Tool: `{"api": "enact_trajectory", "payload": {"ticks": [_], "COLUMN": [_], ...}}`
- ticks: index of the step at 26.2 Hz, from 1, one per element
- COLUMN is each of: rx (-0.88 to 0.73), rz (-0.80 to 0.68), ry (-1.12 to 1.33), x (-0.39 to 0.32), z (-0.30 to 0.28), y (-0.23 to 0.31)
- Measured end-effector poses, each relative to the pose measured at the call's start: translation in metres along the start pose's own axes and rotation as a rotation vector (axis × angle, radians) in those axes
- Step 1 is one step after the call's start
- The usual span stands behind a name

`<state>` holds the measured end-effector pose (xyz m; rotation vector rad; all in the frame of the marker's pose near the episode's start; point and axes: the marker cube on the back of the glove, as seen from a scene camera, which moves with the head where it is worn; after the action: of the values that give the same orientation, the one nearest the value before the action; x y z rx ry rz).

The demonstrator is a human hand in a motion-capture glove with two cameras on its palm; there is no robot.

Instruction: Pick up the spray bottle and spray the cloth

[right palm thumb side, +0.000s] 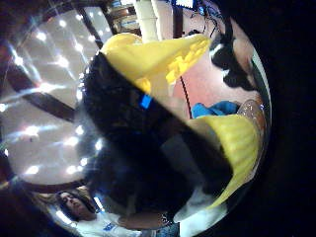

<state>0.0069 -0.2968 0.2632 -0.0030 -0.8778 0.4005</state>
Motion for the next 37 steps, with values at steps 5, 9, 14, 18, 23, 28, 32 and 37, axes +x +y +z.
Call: {"api": "enact_trajectory", "payload": {"ticks": [5,9,14,18,23,28,32,37], "rx": [0.031,0.029,-0.061,-0.211,-0.439,-0.646,-0.786,-0.912], "rz": [-0.034,-0.068,-0.126,-0.120,-0.100,-0.057,0.022,0.160], "ry": [-0.094,-0.140,-0.148,-0.131,0.024,0.271,0.520,0.756], "x": [-0.003,-0.007,-0.033,-0.075,-0.129,-0.176,-0.196,-0.197], "z": [-0.007,-0.020,-0.055,-0.092,-0.118,-0.115,-0.098,-0.063], "y": [0.004,0.022,0.053,0.062,0.060,0.057,0.059,0.061]}}
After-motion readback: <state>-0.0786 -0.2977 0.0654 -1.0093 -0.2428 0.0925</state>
